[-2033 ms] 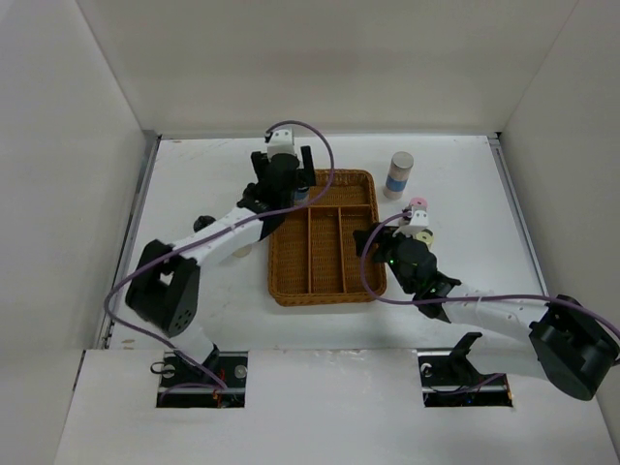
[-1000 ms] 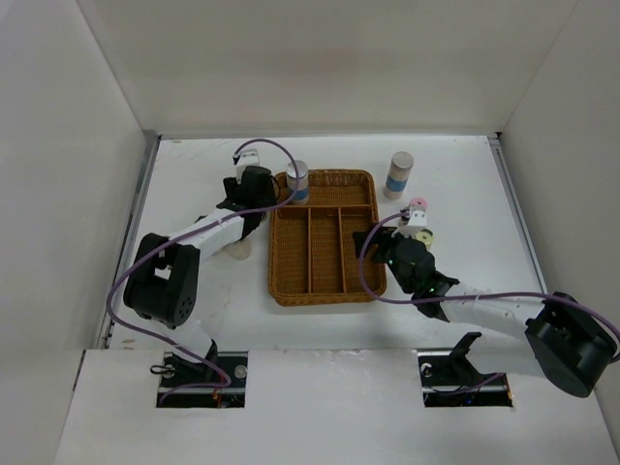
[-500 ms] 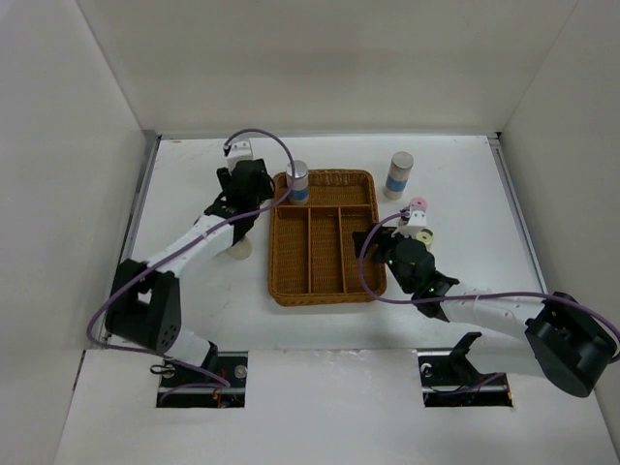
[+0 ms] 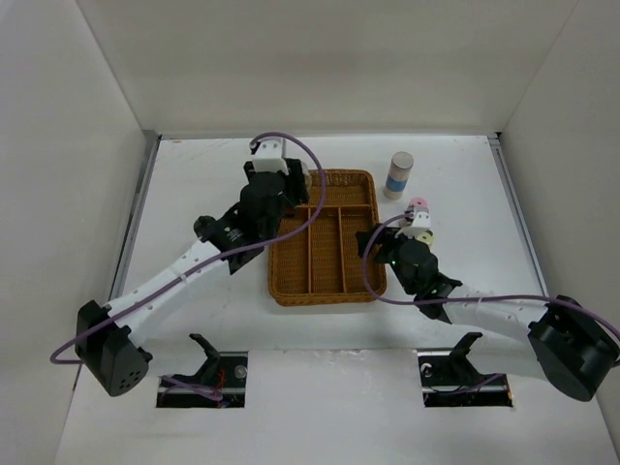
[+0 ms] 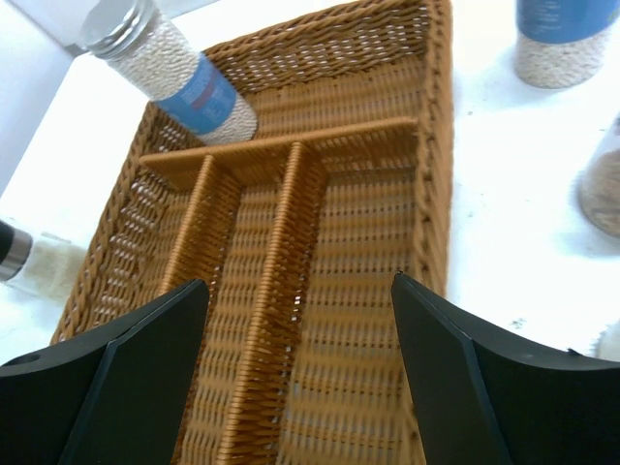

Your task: Organize the condiment bottles

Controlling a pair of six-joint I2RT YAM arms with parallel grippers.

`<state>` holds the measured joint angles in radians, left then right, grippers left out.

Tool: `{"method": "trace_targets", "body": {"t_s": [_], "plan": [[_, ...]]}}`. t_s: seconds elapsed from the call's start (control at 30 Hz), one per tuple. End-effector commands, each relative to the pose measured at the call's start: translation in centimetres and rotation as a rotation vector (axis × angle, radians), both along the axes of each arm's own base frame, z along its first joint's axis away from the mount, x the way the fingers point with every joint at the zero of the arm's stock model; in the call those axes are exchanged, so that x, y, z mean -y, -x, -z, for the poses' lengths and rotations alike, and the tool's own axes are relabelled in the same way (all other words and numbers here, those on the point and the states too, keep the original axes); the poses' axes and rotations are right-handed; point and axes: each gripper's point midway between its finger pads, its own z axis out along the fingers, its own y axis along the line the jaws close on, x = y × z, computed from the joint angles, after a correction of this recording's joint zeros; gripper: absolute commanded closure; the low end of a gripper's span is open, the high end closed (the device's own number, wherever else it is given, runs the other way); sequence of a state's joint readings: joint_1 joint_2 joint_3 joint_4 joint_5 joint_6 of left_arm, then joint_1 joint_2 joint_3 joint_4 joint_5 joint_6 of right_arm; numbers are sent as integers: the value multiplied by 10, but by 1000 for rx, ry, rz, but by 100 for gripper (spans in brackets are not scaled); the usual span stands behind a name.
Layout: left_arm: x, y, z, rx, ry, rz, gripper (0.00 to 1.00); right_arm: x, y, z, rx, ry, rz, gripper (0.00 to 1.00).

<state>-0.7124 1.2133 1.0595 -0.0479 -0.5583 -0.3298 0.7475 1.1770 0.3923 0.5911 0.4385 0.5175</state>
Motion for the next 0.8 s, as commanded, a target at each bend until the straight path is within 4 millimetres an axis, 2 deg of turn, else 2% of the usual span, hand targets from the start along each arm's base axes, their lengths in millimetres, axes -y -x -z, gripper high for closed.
{"method": "trace_targets", "body": {"t_s": [0.0,0.13,0.27,0.4,0.5,0.63,0.77], "plan": [[33,-2,-58,119,73,63,67,11,-6,-15,41,-47,55,18],[81,-26,-47,109,35,122,67,22,-7,-18,53,-58,92,18],[108,-60,-18,79,-13,116,67,28,-4,-24,64,-78,103,17],[116,-92,12,42,-56,85,68,29,-4,-25,67,-83,100,17],[121,-109,33,16,-83,70,68,28,-4,-27,75,-84,96,16],[123,-122,57,-8,-97,58,68,23,-5,-24,64,-76,76,16],[117,-131,83,-43,-121,39,68,21,-6,-22,60,-79,71,16]]}}
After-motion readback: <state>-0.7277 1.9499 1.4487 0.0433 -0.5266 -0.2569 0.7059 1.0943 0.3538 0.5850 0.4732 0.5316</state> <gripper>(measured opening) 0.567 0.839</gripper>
